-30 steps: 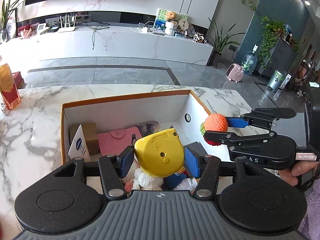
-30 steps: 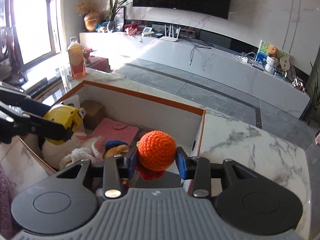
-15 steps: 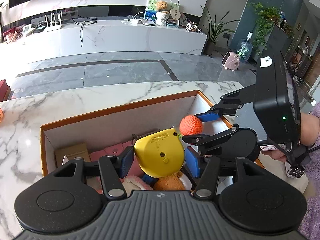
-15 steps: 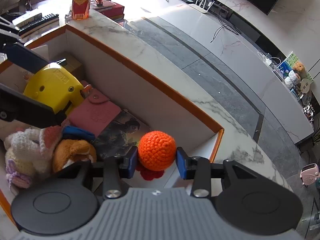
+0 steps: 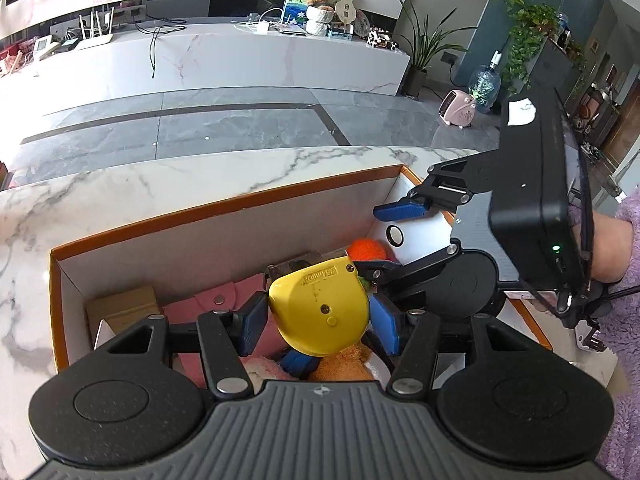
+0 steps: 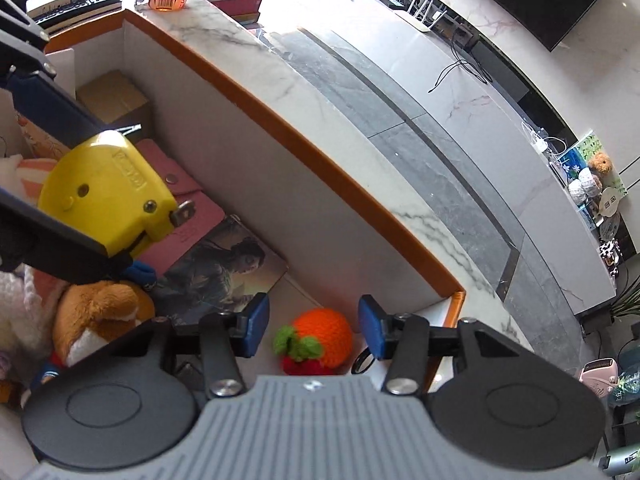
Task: Organize objects
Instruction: 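Open the right gripper to drop the ball while the left releases the tape measure inside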
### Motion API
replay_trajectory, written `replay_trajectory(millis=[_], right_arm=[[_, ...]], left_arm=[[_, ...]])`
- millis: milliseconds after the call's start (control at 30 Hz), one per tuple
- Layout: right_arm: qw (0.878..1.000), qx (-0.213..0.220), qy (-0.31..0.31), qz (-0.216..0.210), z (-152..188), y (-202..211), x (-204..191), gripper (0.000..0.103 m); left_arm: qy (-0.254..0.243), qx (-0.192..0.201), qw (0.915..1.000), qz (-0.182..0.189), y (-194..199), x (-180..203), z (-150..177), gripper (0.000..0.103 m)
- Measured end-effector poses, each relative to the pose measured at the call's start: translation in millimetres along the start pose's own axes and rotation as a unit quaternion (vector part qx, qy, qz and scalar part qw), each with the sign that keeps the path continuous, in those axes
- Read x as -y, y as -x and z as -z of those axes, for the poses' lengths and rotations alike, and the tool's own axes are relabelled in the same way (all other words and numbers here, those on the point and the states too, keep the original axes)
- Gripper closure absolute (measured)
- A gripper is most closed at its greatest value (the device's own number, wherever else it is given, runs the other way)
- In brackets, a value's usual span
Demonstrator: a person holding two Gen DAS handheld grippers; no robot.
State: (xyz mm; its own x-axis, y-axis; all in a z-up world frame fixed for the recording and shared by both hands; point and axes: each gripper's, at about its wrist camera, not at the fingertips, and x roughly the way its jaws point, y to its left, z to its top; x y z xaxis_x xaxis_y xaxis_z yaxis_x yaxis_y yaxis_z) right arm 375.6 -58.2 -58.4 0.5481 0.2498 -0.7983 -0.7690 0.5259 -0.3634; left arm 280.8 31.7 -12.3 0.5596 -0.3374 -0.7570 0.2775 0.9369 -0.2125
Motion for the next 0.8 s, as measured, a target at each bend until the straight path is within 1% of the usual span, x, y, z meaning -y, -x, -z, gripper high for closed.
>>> replay_trajectory(millis=[33,133,200,233,333,367,467,567,633,733,800], right_arm=[[1.000,0.007,-0.003,0.003,1,4,2,0.046],[0.999,0.031,-0.015,0.017,8,23,8,0.046],[0.998,0.048,-0.019,0.026,12,40,13,0.050],[0.998,0.059,-0.022,0.027,14,48,14,0.049],[0.993,0.086,-0.035,0.074,19,73,14,0.049],[0.991,0.094,-0.043,0.084,22,79,17,0.049],[0.986,0.089,-0.094,0.106,25,88,34,0.050],[0.983,0.086,-0.119,0.110,32,89,44,0.051],[0.983,0.082,-0.125,0.112,38,89,44,0.051],[0.980,0.074,-0.142,0.120,48,87,47,0.052],[0.978,0.073,-0.160,0.117,52,85,50,0.052]], left_arm=[[-0.002,-0.001,1.0000,0.003,0,1,0,0.038],[-0.014,-0.005,0.9998,0.010,-3,7,-2,0.038],[-0.021,-0.012,0.9996,0.015,-7,12,-2,0.038],[-0.023,-0.016,0.9994,0.020,-10,15,-3,0.038],[-0.029,-0.028,0.9986,0.034,-19,25,-5,0.038],[-0.030,-0.033,0.9981,0.041,-22,29,-6,0.038],[-0.020,-0.060,0.9962,0.061,-39,39,-12,0.038],[-0.002,-0.084,0.9940,0.070,-57,43,-17,0.038],[0.013,-0.107,0.9921,0.064,-70,43,-19,0.038],[0.021,-0.127,0.9901,0.057,-84,43,-22,0.038],[0.024,-0.141,0.9884,0.051,-92,43,-24,0.038]])
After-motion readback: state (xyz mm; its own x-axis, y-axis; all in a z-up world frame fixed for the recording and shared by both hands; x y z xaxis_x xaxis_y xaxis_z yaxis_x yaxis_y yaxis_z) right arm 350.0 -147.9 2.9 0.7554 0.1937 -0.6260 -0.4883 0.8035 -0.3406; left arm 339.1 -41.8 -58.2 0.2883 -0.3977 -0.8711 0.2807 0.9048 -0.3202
